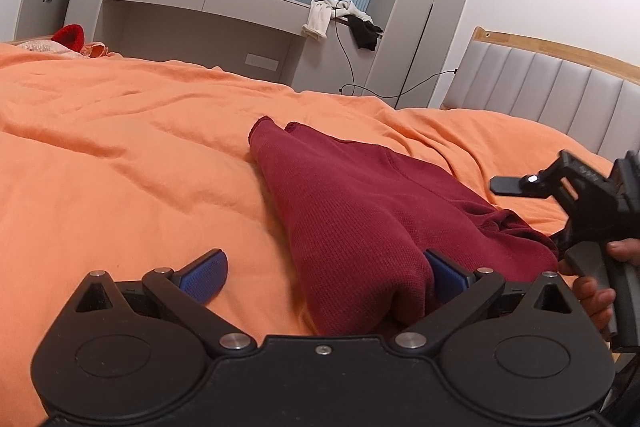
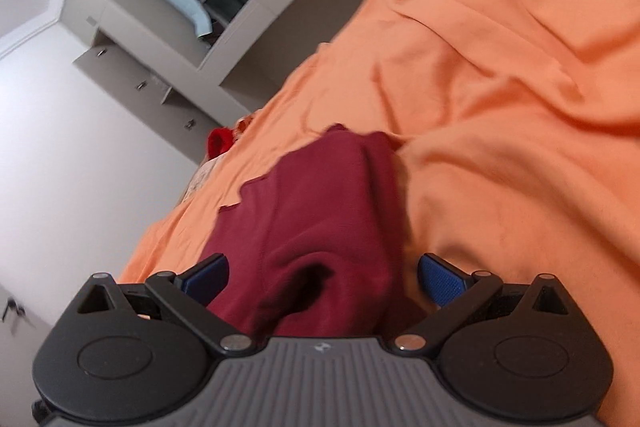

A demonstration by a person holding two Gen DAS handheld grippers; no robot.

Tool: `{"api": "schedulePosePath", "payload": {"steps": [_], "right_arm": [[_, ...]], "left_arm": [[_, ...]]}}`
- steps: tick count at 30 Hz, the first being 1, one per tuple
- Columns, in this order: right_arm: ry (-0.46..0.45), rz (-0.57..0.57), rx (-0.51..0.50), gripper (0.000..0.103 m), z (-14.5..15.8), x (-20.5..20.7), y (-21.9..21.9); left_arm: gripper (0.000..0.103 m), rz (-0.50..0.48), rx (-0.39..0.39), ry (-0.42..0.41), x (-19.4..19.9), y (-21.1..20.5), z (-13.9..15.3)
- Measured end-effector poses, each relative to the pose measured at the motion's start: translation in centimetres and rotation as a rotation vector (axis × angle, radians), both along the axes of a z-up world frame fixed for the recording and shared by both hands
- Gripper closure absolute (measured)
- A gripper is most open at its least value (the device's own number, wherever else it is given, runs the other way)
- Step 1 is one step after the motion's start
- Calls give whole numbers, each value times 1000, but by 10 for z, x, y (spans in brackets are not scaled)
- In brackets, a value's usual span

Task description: Fold small clothes

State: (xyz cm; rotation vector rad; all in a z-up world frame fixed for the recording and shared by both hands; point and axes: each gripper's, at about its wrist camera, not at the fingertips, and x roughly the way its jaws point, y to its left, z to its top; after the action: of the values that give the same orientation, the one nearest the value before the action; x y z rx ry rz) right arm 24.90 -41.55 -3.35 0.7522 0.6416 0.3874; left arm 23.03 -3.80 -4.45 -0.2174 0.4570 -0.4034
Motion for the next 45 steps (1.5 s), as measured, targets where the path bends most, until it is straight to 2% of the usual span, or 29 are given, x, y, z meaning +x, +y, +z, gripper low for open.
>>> {"api": "schedulePosePath", "payload": {"steps": [3, 12, 35, 37, 43, 45], "right_arm": [[18, -21, 10, 0, -7, 5, 2], [-2, -22, -62, 0, -8, 5, 14], [-9, -6, -105, 0, -5, 3, 18], [-5, -5, -85, 0, -4, 3, 15], [21, -48, 88, 0, -6, 4, -7], [27, -66, 117, 3, -8, 6, -9]], "left_arm": [[1, -1, 3, 0, -1, 0, 0], [1, -3, 4, 1, -1, 0, 2], [0, -3, 4, -1, -1, 0, 1], [0, -3, 4, -1, -1, 0, 1], [0, -3, 4, -1, -1, 0, 1], [1, -4, 4, -1, -1, 0, 1]]}}
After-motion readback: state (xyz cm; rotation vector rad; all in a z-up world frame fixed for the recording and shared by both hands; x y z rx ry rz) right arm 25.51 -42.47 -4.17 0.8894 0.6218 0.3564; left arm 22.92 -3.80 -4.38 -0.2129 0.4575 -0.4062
